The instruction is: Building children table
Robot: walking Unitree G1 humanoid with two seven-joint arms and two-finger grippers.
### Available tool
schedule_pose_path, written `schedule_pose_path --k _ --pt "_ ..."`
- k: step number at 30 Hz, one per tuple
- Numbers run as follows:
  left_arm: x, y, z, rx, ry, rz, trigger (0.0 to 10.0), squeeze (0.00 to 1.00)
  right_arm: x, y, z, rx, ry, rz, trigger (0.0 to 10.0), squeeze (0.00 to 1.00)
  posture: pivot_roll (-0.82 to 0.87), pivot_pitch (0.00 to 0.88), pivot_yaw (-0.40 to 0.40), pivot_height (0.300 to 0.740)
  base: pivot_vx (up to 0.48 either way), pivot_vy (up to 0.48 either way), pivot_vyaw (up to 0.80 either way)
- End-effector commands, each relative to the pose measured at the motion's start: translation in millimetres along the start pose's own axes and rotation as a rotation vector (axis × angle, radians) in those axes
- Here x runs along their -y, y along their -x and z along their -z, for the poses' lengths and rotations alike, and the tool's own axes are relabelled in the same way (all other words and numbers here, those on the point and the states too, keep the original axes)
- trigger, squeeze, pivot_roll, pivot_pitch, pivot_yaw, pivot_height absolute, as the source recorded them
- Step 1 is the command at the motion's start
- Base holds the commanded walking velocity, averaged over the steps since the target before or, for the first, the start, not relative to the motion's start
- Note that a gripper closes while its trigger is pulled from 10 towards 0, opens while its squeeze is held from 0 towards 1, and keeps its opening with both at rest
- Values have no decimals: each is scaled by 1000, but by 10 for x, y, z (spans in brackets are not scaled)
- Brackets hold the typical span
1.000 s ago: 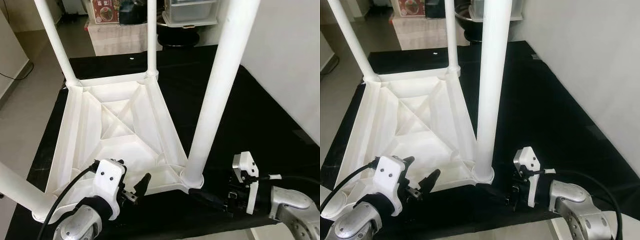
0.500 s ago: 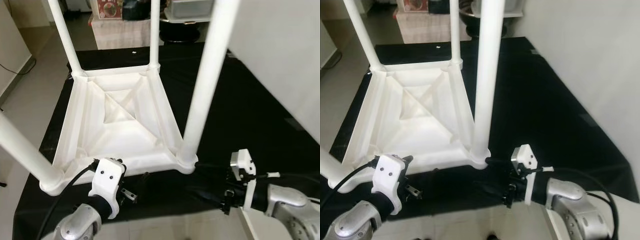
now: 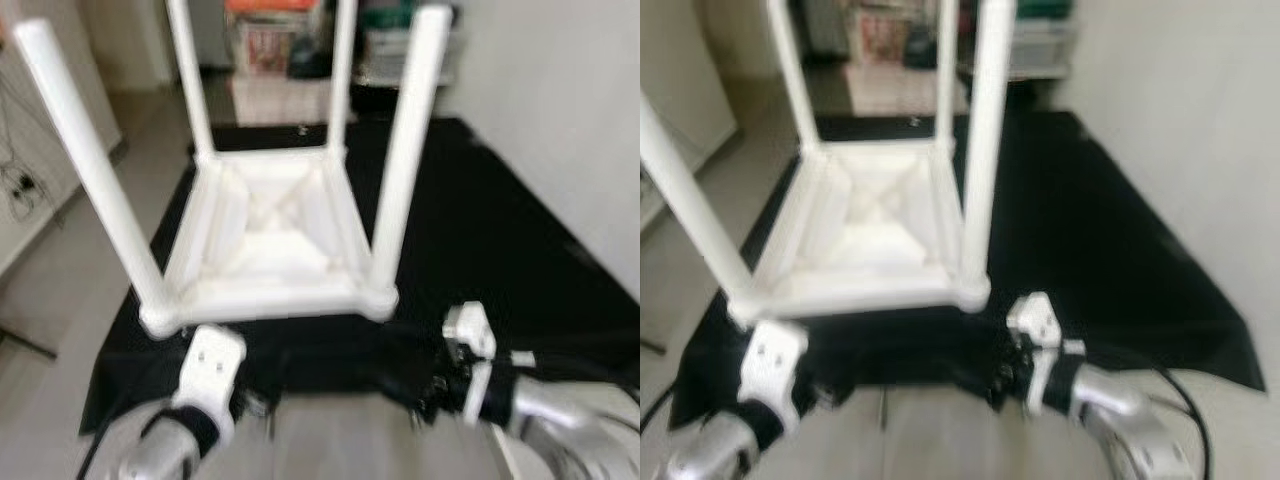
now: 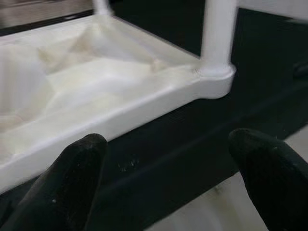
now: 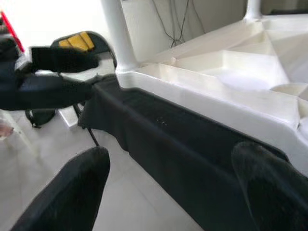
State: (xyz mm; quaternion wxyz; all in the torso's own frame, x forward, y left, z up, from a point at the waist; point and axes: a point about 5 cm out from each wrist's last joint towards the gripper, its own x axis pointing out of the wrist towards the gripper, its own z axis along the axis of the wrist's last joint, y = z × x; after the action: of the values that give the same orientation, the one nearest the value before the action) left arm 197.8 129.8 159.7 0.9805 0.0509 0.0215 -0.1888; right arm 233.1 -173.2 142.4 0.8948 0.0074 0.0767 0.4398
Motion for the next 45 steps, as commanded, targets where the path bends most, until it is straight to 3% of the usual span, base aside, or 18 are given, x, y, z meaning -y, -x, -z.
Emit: schedule_pose_path --k 1,6,19,20,24,29,35,45 --pt "-37 36 67 -25 -17 -53 10000 0 -13 -55 -54 30 15 20 10000 0 -20 92 -13 740 0 0 0" --pt "-69 48 49 -2 -44 -106 10000 0 -110 -117 -131 47 56 -18 10000 0 -18 97 -10 740 0 0 0" --pt "-100 44 3 47 -80 -186 10000 0 -76 -318 -325 149 83 54 10000 0 -28 100 -19 740 0 0 0" --pt "-99 69 8 54 -85 -222 10000 0 -128 -394 -321 178 73 81 10000 0 -26 99 -11 740 0 0 0" --pt "-81 177 62 30 -50 -271 10000 0 -299 -440 -203 178 89 107 10000 0 -21 97 3 740 0 0 0" --pt "-144 209 89 35 -41 -340 10000 0 -217 -429 -236 202 85 174 10000 0 -23 92 9 740 0 0 0" --pt "-224 87 94 57 -43 -366 10000 0 -178 -496 -260 205 131 210 10000 0 -29 74 16 740 0 0 0" --pt "-280 34 83 74 -62 -387 10000 0 -103 -615 -273 223 142 295 10000 0 -10 58 22 740 0 0 0"
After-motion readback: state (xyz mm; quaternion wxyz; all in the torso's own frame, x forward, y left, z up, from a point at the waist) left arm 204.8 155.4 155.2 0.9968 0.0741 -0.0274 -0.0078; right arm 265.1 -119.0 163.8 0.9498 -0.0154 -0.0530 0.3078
